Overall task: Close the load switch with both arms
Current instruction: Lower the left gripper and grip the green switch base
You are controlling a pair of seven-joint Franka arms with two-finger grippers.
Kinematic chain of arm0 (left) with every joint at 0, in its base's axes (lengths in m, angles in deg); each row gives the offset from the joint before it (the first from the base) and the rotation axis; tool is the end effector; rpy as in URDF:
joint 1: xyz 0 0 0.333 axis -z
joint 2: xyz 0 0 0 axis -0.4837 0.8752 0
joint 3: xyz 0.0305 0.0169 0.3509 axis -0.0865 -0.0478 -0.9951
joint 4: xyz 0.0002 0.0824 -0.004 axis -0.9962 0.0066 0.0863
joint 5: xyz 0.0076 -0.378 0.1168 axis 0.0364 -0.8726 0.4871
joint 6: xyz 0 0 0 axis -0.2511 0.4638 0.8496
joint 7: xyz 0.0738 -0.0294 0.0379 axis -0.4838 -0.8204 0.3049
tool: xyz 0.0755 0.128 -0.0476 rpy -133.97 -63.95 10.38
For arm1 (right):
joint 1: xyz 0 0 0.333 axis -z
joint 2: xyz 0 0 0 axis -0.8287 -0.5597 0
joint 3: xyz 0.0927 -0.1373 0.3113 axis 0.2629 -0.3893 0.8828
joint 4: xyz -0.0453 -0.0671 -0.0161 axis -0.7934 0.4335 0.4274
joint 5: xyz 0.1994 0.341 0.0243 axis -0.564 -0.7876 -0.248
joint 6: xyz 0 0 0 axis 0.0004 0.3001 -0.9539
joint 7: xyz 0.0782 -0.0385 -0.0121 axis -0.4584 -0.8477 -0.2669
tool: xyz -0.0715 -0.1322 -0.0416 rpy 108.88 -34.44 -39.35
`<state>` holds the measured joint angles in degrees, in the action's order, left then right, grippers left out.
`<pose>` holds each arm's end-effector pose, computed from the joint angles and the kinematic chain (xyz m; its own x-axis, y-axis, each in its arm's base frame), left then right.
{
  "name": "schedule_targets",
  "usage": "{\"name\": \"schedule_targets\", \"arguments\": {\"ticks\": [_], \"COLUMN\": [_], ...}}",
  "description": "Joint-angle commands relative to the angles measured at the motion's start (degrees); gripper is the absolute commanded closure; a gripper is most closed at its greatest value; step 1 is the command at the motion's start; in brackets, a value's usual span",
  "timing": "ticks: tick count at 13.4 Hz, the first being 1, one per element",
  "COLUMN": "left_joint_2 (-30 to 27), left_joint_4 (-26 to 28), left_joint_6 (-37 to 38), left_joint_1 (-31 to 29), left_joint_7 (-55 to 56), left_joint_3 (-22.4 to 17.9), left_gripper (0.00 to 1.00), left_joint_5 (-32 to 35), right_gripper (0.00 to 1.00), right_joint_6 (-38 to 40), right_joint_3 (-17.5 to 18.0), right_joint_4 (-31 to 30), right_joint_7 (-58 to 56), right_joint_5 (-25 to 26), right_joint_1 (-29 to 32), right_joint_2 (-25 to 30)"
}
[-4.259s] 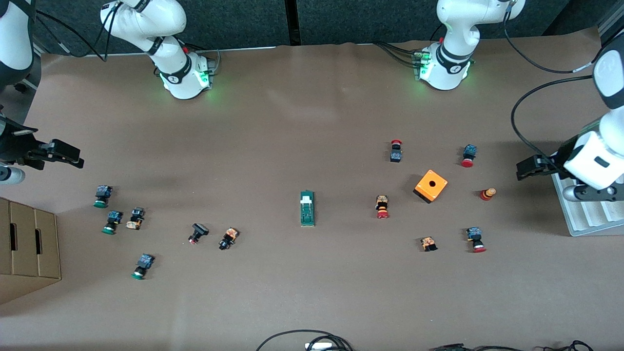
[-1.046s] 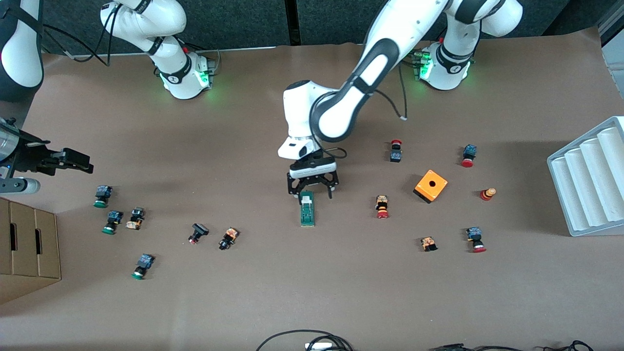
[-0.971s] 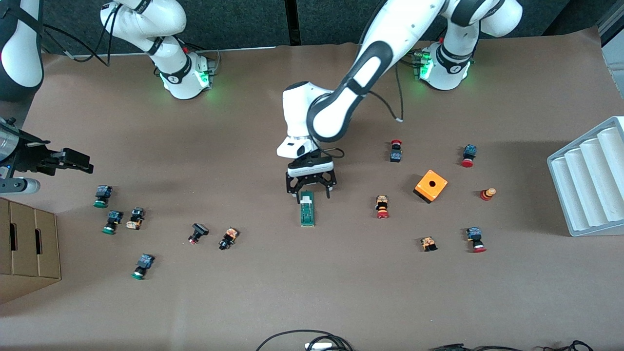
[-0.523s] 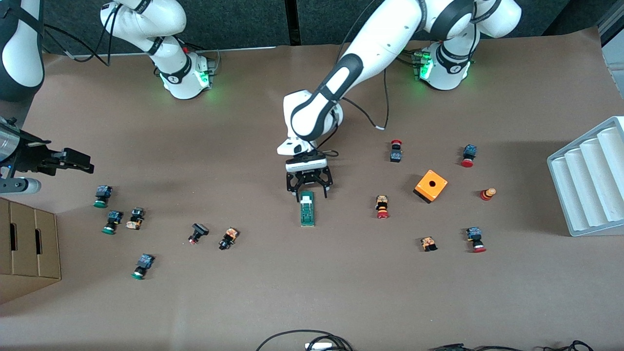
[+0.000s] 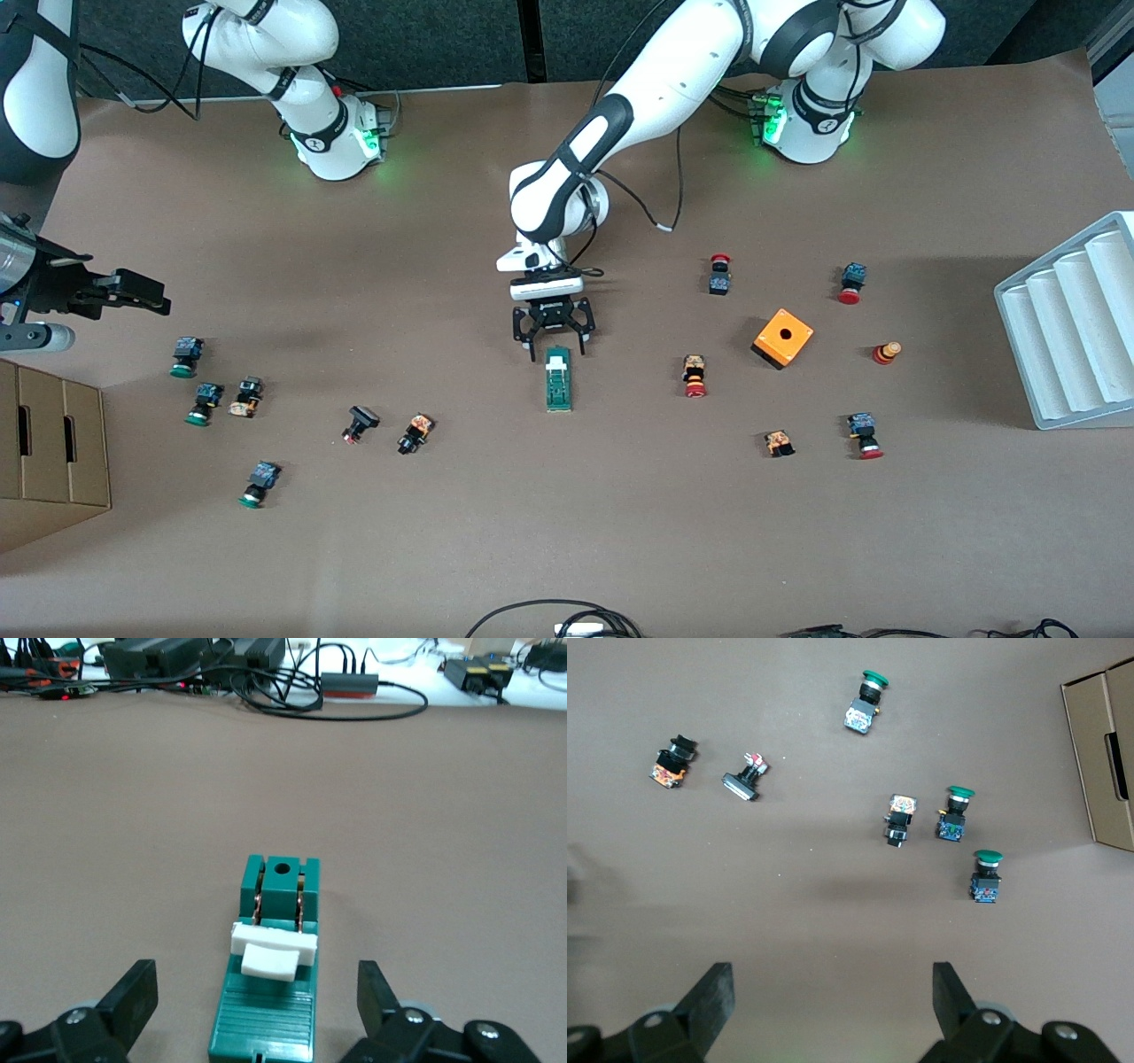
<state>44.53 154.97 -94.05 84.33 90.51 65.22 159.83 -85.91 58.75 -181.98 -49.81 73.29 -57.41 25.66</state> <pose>0.4357 -0.5876 0.1111 0.5135 0.0772 0.8546 0.1323 -0.9912 0.0100 0.5640 -0.0496 0.5483 0.9965 0.0064 -0.0834 0.0053 -0.9999 -0.0135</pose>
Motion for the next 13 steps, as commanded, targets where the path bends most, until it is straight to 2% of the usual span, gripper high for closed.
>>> {"name": "schedule_targets", "arguments": {"ticks": [1,6,9,13], "left_joint_2": [2.09,3.05,4.55,6.04], "left_joint_4": [-1.73,-2.08,-4.19,-4.46], "left_joint_6": [3.57,4.11,4.81,6.48], "left_joint_1": [1.20,2.07,2.25,3.65], "left_joint_7": [2.76,6.18,6.45,6.80], "left_joint_3": [-0.55,-0.46,-0.46,-0.72], "left_gripper": [0.01,0.01,0.02,0.11], "left_joint_5": [2.70,2.78,2.96,3.05], "right_gripper": [0.00,0.00,0.00,0.00], "right_joint_6": [0.85,2.43,2.52,2.52], "right_joint_3": [-0.12,-0.21,-0.99,-1.26], "right_joint_4": [1.33,1.33,1.24,0.98], "right_joint_7": [-0.55,-1.77,-4.50,-4.59], "right_joint_5": [-1.36,-1.36,-1.36,-1.36], "right_joint_1": [-0.06,0.56,0.65,0.65], "right_joint_2": [-0.45,-0.37,-0.54,-0.72]}}
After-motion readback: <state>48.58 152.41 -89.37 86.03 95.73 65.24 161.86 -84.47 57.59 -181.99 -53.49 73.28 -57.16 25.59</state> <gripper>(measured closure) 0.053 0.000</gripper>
